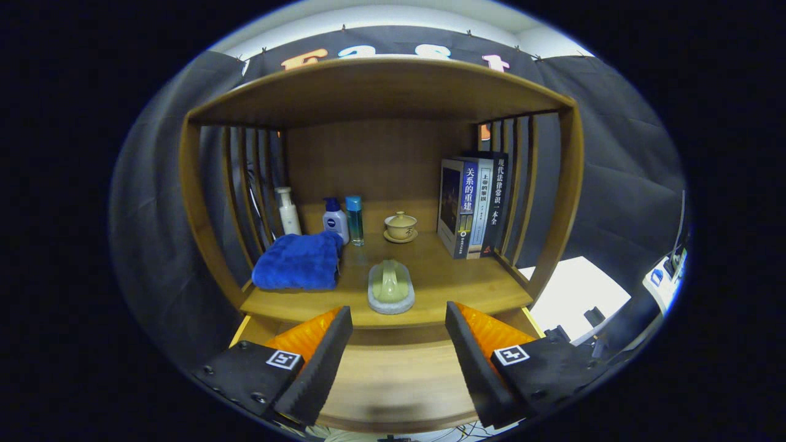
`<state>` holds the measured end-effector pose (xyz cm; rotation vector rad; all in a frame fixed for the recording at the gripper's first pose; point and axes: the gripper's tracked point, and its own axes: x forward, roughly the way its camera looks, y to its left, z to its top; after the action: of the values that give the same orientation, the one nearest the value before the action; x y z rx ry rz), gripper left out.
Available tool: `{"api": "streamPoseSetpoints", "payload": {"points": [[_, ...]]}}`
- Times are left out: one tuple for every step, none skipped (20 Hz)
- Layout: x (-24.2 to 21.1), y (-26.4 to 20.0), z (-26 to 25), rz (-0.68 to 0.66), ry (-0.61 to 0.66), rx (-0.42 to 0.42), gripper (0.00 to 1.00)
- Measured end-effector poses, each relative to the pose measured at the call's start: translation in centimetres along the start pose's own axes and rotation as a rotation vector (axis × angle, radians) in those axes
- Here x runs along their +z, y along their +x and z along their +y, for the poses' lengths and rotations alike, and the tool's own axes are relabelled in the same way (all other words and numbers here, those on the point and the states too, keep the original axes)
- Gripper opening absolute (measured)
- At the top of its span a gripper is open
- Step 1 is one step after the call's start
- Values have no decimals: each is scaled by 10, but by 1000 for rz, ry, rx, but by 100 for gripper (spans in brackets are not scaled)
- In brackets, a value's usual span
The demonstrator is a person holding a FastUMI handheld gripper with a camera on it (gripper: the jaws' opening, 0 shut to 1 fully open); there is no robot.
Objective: Pull open the drawer, take out the items inside it, and place them on the countertop above the cabinet.
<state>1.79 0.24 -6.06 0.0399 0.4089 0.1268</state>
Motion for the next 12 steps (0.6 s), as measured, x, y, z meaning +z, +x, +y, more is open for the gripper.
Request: {"api": "streamPoseSetpoints", "payload": {"points": [[-7,-9,1,-14,2,5,98],[-15,-17,2,-27,3,8,98],[-24,-24,2,-38,-1,14,98],[-32,-29,2,-52,-10,19,98],[-42,-34,0,-62,-22,15,98],[-53,-39,-2,-65,-34,7,98],[-63,-45,-3,-71,-44,2,98],[-73,-51,-4,-77,-52,1,98],[-83,-56,-6,-85,-57,-1,98],[-95,-60,-6,-87,-56,-1,98],[-107,-66,-7,-84,-52,-1,98],[-117,-69,-8,-79,-50,1,98]]}}
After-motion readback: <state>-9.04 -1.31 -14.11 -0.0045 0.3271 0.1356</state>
